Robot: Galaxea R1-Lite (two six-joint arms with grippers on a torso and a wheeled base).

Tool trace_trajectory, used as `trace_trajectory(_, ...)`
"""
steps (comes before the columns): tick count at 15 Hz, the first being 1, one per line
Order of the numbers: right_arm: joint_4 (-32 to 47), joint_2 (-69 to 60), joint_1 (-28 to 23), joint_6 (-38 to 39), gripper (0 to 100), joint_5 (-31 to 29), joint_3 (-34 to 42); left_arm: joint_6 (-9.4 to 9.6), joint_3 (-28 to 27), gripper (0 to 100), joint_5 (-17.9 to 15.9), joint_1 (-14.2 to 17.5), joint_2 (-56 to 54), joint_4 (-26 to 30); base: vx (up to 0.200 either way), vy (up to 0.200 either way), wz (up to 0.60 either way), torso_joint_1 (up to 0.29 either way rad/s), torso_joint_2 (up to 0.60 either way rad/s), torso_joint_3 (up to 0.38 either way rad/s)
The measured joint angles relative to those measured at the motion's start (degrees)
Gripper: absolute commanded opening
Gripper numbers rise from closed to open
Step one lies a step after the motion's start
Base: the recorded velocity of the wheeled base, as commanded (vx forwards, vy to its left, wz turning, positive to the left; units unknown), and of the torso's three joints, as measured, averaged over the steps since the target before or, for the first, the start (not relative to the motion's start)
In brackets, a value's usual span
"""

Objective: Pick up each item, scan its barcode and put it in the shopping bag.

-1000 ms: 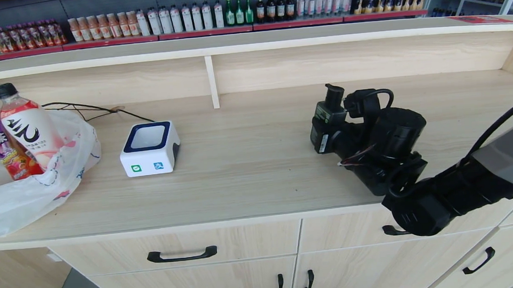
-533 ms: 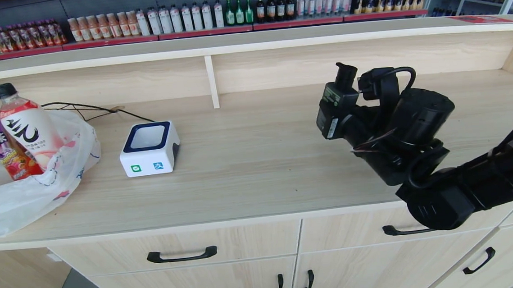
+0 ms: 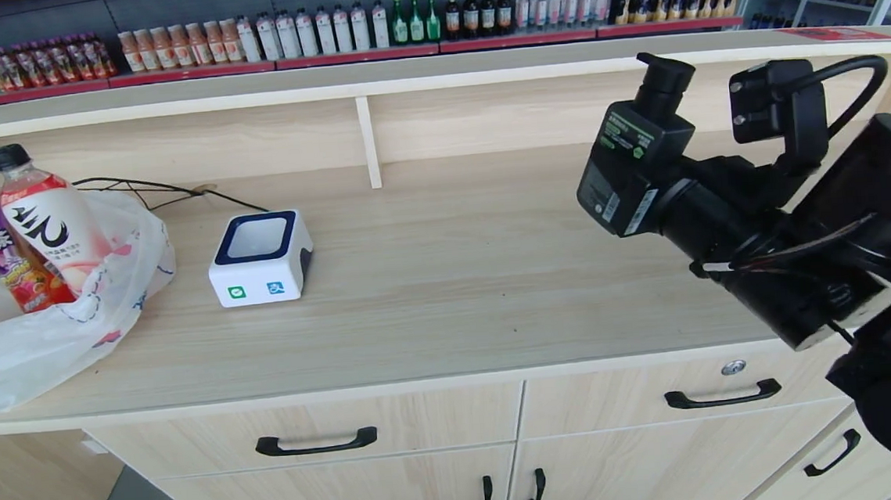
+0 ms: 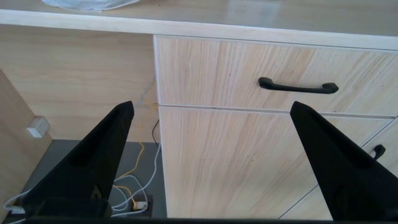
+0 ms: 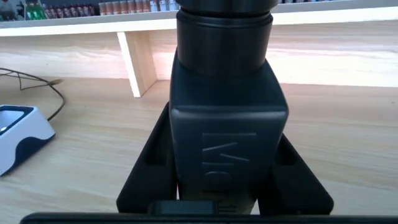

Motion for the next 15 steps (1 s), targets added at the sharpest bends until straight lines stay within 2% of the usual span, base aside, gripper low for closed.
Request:
trace_trajectory(2, 0.1, -5.4, 0.7, -0.1, 0, 0.7, 5.0, 0.0, 0.0, 100, 0.0, 0.0, 0.0, 0.0, 0.0, 0.0, 0.0, 0.0, 0.0, 0.0)
trace_trajectory(5, 0.2, -12.1, 1.2, 1.2, 0, 5.4, 11.3, 0.0, 0.0, 100, 0.0, 0.0, 0.0, 0.0, 0.0, 0.0, 0.0, 0.0, 0.0, 0.0)
trace_trajectory(8, 0.1, -14.9, 2.1, 4.1, 0, 8.2, 14.4, 0.0, 0.0, 100, 0.0, 0.0, 0.0, 0.0, 0.0, 0.0, 0.0, 0.0, 0.0, 0.0)
trace_trajectory(11, 0.0, -16.3, 3.5, 8.9, 0, 13.8, 16.2, 0.0, 0.0, 100, 0.0, 0.0, 0.0, 0.0, 0.0, 0.0, 0.0, 0.0, 0.0, 0.0)
trace_trajectory(13, 0.1, -16.9, 4.2, 12.3, 0, 19.6, 16.3, 0.0, 0.0, 100, 0.0, 0.0, 0.0, 0.0, 0.0, 0.0, 0.0, 0.0, 0.0, 0.0)
trace_trajectory(15, 0.0, -17.2, 4.5, 17.4, 0, 29.5, 14.7, 0.0, 0.0, 100, 0.0, 0.0, 0.0, 0.0, 0.0, 0.0, 0.0, 0.0, 0.0, 0.0)
